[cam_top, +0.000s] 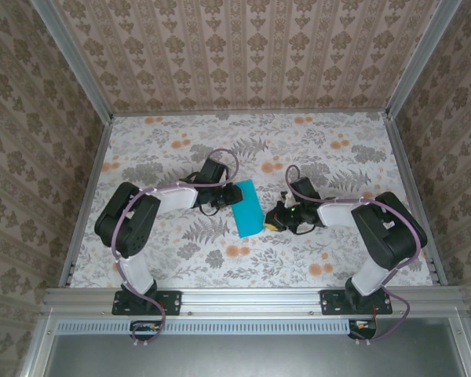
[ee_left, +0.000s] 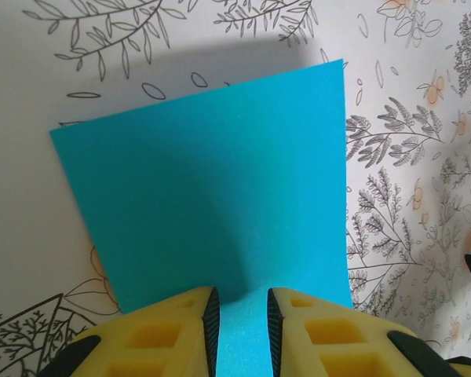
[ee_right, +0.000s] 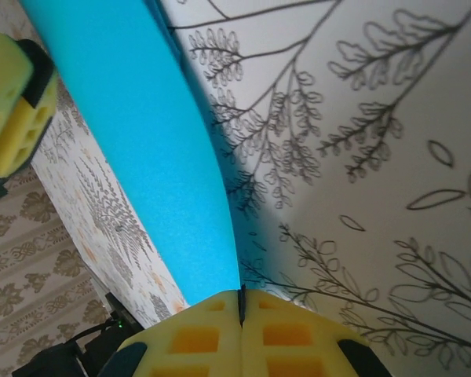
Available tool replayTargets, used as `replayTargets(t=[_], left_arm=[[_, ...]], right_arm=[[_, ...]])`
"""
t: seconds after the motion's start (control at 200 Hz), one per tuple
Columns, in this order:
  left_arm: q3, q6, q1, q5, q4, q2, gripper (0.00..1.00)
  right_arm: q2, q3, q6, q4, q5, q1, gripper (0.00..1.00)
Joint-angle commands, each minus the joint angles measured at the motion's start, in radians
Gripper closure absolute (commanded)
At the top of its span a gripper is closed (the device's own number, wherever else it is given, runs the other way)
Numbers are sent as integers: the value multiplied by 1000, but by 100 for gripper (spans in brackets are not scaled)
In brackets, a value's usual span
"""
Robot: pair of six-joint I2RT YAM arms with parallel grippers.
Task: Fold a paper plane with a square sheet of paper (pick it up from the middle)
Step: Third fold the triangle at the center of the table.
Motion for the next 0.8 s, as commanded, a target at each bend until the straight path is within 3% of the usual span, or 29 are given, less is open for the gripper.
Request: replayTargets(t=[0.0, 0.505, 0.795], left_arm=[[-11, 7, 1, -2, 11, 30, 74], [-6, 12, -2, 5, 13, 59, 80], [36, 32, -7, -23, -10, -19, 81]], right_arm=[[1, 39, 29, 11, 0, 14, 97], [61, 156, 72, 103, 26, 73, 97], [133, 192, 90, 160, 64, 86, 98]])
